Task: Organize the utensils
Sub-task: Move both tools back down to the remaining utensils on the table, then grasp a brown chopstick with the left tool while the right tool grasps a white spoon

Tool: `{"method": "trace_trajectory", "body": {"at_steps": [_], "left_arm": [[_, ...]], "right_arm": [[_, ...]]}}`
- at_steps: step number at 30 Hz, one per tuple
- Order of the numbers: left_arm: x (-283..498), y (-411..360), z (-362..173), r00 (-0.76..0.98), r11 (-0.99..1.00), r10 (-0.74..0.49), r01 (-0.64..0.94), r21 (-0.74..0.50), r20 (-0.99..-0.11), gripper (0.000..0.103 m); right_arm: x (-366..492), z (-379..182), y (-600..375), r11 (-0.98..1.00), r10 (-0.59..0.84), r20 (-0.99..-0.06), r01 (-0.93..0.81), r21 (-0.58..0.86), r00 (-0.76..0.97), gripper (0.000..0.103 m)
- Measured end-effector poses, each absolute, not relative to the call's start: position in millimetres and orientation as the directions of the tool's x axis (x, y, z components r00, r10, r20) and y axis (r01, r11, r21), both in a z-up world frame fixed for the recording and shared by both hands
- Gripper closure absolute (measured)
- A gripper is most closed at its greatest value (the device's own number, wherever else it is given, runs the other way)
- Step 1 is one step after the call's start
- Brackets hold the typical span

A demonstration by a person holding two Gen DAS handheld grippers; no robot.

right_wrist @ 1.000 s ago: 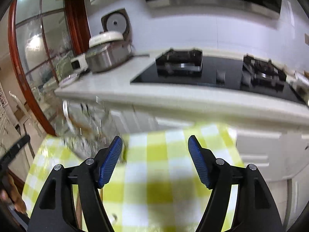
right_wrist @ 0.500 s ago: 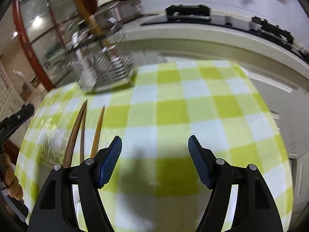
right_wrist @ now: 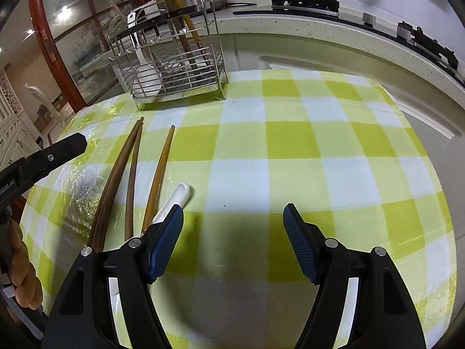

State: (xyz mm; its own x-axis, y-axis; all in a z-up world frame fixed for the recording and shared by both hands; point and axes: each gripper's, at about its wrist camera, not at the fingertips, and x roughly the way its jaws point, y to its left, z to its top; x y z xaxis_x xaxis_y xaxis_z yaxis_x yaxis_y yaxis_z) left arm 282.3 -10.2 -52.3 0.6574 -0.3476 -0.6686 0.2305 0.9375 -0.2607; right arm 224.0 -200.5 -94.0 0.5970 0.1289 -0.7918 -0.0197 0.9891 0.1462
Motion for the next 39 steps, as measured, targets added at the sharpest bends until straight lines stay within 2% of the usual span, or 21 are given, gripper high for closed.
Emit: {"method": "trace_trajectory", "body": {"at_steps": [11,14,18,28,30,31,34,39], "left_arm": [[321,-47,-67,0.578,0.92,-0.387,0.301,-0.252,-0.719,0.07],[333,-59,-76,0.555,0.923,-0.372,0.307,-0.232,-0.744,0.072],[347,-69,-89,0.52,0.932,-0.341,0.295,-0.21,-0.783,0.081],[353,-93,-107,0.475,0.947,-0.263,0.295,-0.13,-0.84,0.082],[353,-99,-107,0.482,0.95,-0.228,0.3,-0.085,-0.846,0.092],[353,-99,-107,0.484,0.95,-0.216,0.305,-0.068,-0.848,0.092],[356,-97,-107,0.474,0.948,-0.229,0.307,-0.084,-0.85,0.092],[354,-76,-99,0.459,0.938,-0.312,0.286,-0.195,-0.832,0.097]], "right_arm": [[231,-98,-196,0.988,0.14,-0.793,-0.034,0.149,0.593,0.036],[232,-98,-199,0.989,0.134,-0.792,-0.024,0.149,0.596,0.036],[233,-97,-205,0.989,0.119,-0.788,-0.007,0.145,0.604,0.036],[227,-88,-234,0.987,0.057,-0.769,0.078,0.138,0.636,0.036],[226,-88,-236,0.987,0.059,-0.768,0.08,0.142,0.637,0.036],[226,-87,-237,0.986,0.058,-0.768,0.083,0.144,0.638,0.036],[226,-88,-237,0.986,0.063,-0.77,0.082,0.148,0.634,0.036],[226,-89,-232,0.982,0.093,-0.777,0.071,0.175,0.622,0.036]]}}
